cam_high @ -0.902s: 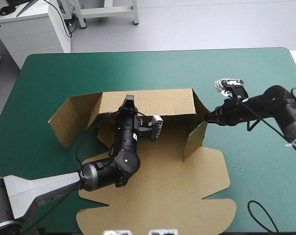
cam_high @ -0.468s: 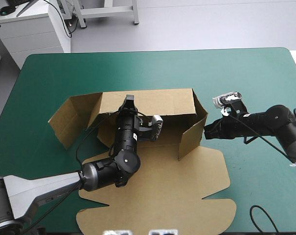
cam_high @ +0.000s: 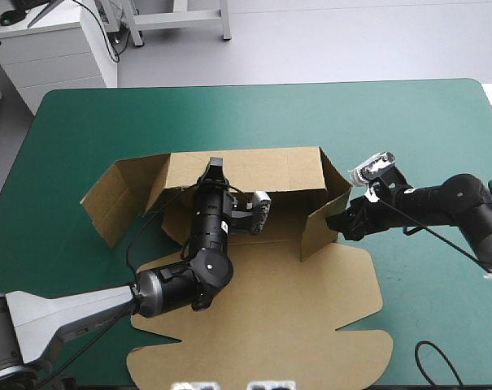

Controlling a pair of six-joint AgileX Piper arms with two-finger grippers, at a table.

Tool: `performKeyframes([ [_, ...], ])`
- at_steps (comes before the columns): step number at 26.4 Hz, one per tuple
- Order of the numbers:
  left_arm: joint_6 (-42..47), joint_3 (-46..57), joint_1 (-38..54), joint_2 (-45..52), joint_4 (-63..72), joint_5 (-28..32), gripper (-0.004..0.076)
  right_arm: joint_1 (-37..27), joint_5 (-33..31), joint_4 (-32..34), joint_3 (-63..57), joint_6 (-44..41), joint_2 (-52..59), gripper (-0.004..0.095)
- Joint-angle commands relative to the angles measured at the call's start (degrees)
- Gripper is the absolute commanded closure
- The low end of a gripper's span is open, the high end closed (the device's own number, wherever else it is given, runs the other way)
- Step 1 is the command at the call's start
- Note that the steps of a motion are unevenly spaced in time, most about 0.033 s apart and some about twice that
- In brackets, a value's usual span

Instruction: Fold the box

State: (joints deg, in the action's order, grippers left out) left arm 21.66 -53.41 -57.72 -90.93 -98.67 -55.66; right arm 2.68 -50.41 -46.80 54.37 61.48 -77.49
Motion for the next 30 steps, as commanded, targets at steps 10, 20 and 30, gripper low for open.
performKeyframes([
  [10,0.27,-1.29,0.03,2.18,-6.21,-1.57,0.0731,-0.22,2.20,-4.94,1.31,-1.49,1.78,0.0143],
  [20,0.01,-1.29,0.03,2.18,-6.21,-1.57,0.0730,10.54,18.73,-4.95,-5.86,-3.57,3.64,0.0170],
  [30,-0.24,-2.41,0.03,2.28,-6.02,-0.36,0.0709,15.74,34.67,-7.52,-9.18,-4.26,4.65,0.0170],
])
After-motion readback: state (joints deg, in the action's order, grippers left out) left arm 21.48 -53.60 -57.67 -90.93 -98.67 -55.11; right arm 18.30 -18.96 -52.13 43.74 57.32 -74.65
